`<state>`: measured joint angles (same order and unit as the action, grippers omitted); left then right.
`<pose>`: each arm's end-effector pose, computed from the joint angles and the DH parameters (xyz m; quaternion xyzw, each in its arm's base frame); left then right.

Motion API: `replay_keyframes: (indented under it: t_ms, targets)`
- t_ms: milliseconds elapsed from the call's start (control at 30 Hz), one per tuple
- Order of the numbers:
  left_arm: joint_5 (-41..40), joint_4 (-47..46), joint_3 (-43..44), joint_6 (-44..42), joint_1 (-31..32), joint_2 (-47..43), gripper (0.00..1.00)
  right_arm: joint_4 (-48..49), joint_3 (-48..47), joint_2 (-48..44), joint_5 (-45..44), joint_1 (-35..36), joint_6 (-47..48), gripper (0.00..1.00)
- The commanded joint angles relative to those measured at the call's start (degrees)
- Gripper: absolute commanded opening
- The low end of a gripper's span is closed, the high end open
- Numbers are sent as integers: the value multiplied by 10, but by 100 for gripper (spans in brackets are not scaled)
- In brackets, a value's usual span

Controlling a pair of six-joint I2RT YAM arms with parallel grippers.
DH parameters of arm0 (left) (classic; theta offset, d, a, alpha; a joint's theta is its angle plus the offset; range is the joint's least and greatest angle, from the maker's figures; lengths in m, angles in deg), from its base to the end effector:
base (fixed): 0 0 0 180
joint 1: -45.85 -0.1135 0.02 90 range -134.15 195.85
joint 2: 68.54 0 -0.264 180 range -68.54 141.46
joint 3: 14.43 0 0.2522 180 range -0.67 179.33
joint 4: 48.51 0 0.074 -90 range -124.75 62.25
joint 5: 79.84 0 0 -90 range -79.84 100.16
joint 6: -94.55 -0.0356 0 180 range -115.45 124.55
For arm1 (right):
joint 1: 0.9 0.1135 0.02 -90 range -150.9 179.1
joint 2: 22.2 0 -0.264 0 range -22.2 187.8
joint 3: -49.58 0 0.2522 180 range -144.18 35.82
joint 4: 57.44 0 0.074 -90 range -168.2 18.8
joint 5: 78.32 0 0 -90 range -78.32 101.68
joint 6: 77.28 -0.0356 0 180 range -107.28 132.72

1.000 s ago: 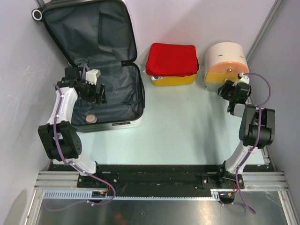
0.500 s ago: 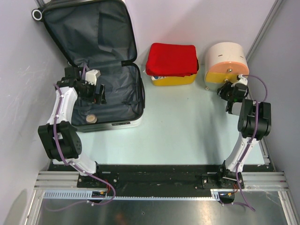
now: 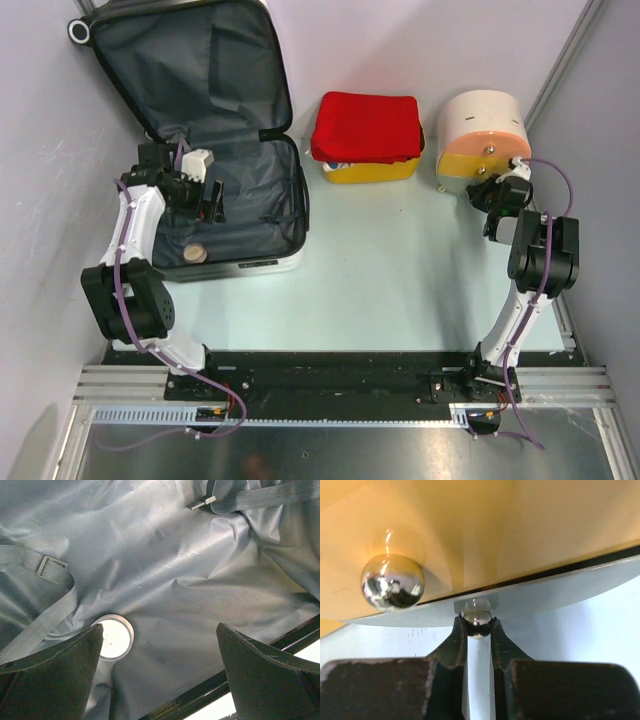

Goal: Open, take out, and arrange the luggage

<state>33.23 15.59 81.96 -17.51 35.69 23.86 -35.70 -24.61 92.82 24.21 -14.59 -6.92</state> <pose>0.3330 0.0455 0.3023 0.1494 0.9362 -0.1155 0.2964 0.4150 -0.0931 0.1523 0.1716 0.7939 0.1187 0.5712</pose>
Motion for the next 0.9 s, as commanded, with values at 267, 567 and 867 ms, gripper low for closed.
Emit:
replay_keyframes:
  t_ms: [267,567,867]
  targets:
    - [2,8,4,-45,-2,-13,100,-4,167,-168,7,-14,-38,0]
    - [-63,68,-31,-140,-3,-13,100,-134,168,-237,-11,-19,-17,60]
    - [-148,137,-110,-269,-2,30,100,-203,167,-341,1,-21,6,80]
